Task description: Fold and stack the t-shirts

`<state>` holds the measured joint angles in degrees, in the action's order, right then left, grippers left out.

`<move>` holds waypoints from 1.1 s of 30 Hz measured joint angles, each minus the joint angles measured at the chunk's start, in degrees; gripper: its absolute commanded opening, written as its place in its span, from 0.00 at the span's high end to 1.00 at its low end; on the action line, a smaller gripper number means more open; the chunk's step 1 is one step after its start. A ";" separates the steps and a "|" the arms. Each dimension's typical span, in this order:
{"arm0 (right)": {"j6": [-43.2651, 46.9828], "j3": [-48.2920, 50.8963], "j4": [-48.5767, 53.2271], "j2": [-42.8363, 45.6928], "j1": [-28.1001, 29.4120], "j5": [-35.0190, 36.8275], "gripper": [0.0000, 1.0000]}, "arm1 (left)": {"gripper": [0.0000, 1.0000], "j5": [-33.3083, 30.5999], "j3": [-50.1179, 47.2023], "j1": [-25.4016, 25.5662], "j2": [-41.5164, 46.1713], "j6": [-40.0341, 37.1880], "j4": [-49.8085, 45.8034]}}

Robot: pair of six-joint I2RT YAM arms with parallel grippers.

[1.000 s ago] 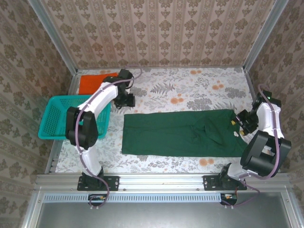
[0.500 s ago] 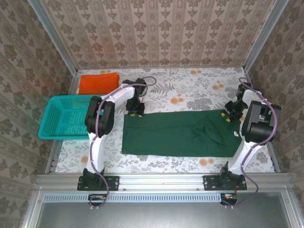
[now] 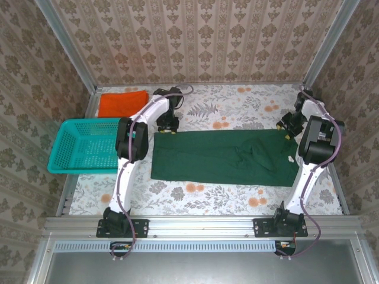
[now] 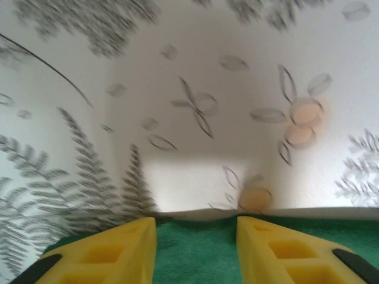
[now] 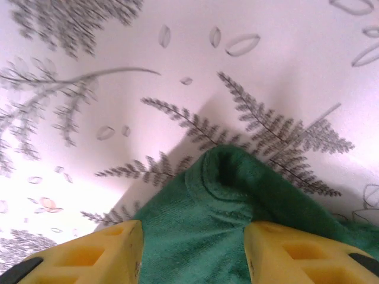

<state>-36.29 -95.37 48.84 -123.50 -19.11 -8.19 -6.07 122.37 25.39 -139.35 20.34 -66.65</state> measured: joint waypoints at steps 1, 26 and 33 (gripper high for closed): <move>0.09 -0.81 0.17 -0.02 0.31 0.26 0.42 | 0.53 -0.70 0.83 -0.35 -0.35 0.20 -0.26; 3.37 32.35 5.57 36.63 24.87 4.26 0.42 | 0.45 19.32 -31.39 5.73 27.89 10.19 19.74; 3.56 34.32 2.49 35.12 28.00 8.02 0.44 | 0.51 25.42 -37.68 7.54 28.52 20.35 32.04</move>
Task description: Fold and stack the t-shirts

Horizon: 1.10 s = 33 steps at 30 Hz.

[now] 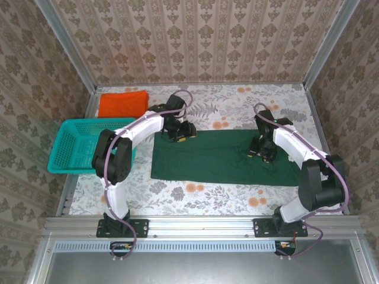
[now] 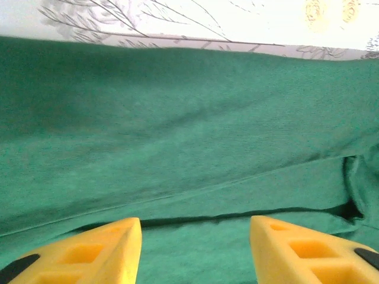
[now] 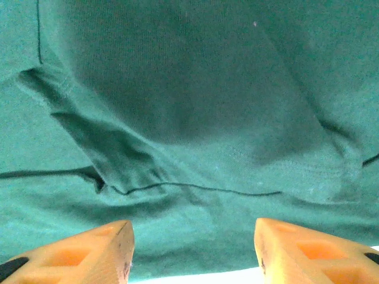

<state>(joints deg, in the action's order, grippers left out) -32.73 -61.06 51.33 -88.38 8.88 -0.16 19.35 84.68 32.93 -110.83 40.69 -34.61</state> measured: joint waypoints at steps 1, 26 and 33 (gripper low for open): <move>0.02 -0.02 -0.74 -1.01 0.33 0.63 0.44 | 0.52 0.39 -0.39 0.74 0.00 1.25 1.22; 3.87 -6.58 -4.00 -12.83 1.01 4.61 0.84 | 0.56 4.94 10.71 6.58 -5.88 4.55 2.40; 3.80 -8.24 -1.36 -11.32 -1.90 -4.57 0.85 | 0.58 11.02 15.30 8.72 -13.05 5.49 2.40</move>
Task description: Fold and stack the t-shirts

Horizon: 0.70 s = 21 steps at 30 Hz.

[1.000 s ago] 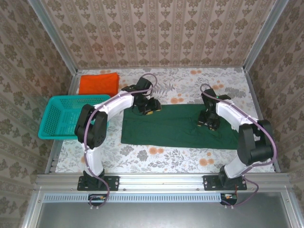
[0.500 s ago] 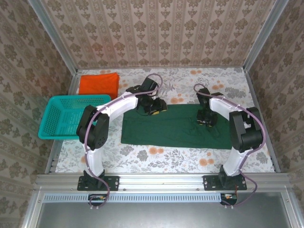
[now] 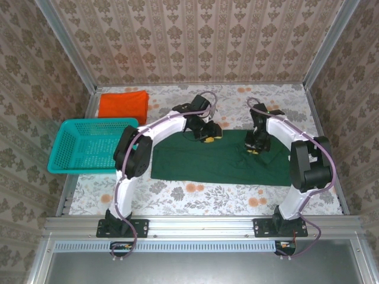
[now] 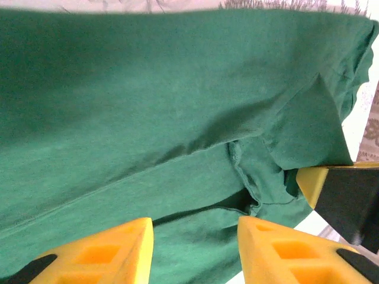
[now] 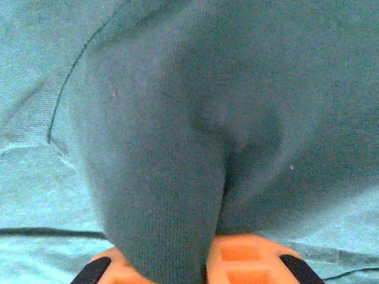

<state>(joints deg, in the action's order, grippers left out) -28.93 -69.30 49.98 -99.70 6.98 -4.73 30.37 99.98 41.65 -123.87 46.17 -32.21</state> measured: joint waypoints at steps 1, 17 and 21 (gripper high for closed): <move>0.02 0.00 0.37 0.00 -0.72 -1.05 0.84 | 0.57 0.79 0.33 0.35 -0.81 0.66 0.50; -0.87 1.51 2.84 0.02 -11.39 -17.14 0.80 | 0.63 5.35 0.48 9.97 -9.35 33.94 30.01; -1.29 3.65 2.62 0.02 -13.20 -20.44 0.80 | 0.63 3.34 -2.08 10.88 -9.62 40.17 34.75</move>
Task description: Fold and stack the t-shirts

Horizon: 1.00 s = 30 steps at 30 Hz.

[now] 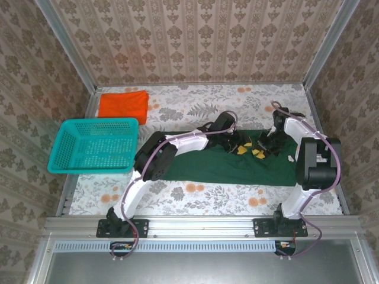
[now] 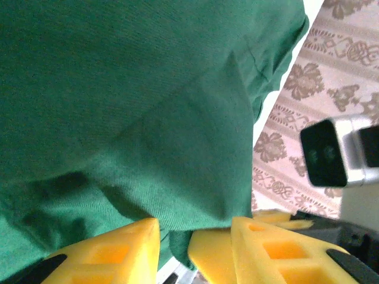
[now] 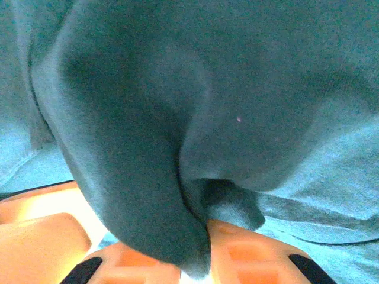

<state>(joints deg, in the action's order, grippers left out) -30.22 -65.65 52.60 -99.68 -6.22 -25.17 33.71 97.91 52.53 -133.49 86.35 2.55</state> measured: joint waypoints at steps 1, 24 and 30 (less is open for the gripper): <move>-0.09 0.44 -0.09 0.00 -0.31 -0.63 0.80 | 0.63 -0.46 -0.24 -0.07 0.00 0.70 0.24; -4.35 1.55 -3.58 0.52 -4.90 -10.75 0.79 | 0.62 -5.70 -1.33 1.40 0.00 5.84 0.04; -4.57 1.55 -4.37 0.50 -4.90 -11.63 0.79 | 0.70 -5.73 -0.50 1.44 -0.42 6.27 0.09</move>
<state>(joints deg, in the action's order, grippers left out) -34.79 -64.10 48.23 -99.18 -11.11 -36.80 27.99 97.41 53.98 -133.91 92.62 2.63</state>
